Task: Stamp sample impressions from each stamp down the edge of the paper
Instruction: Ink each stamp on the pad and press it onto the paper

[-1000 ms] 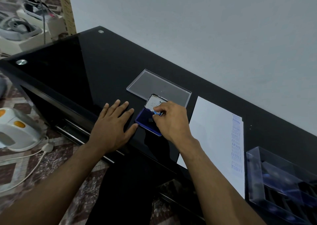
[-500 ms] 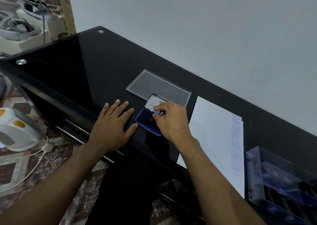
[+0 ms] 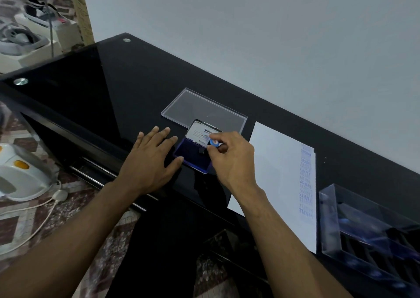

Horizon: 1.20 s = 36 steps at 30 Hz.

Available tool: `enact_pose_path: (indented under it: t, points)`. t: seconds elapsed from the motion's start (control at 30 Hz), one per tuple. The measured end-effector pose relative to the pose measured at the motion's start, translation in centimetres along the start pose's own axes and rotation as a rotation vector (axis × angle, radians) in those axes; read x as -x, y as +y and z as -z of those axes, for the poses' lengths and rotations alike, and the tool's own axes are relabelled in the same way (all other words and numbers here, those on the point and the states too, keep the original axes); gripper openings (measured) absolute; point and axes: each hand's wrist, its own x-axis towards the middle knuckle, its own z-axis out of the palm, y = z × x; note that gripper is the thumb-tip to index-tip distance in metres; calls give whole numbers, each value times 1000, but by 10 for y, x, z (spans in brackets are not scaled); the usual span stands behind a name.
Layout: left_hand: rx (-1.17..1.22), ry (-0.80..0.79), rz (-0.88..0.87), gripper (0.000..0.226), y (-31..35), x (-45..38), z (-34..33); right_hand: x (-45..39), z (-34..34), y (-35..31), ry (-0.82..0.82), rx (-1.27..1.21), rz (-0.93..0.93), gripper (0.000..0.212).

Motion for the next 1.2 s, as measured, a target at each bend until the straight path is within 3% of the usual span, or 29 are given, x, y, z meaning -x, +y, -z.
enact_pose_path:
  t: [0.67, 1.2]
  points:
    - [107, -164, -419, 74, 194, -3, -44, 96, 154, 105, 283, 74, -206, 18]
    - [24, -227, -491, 71, 236, -17, -86, 112, 184, 139, 263, 195, -187, 20]
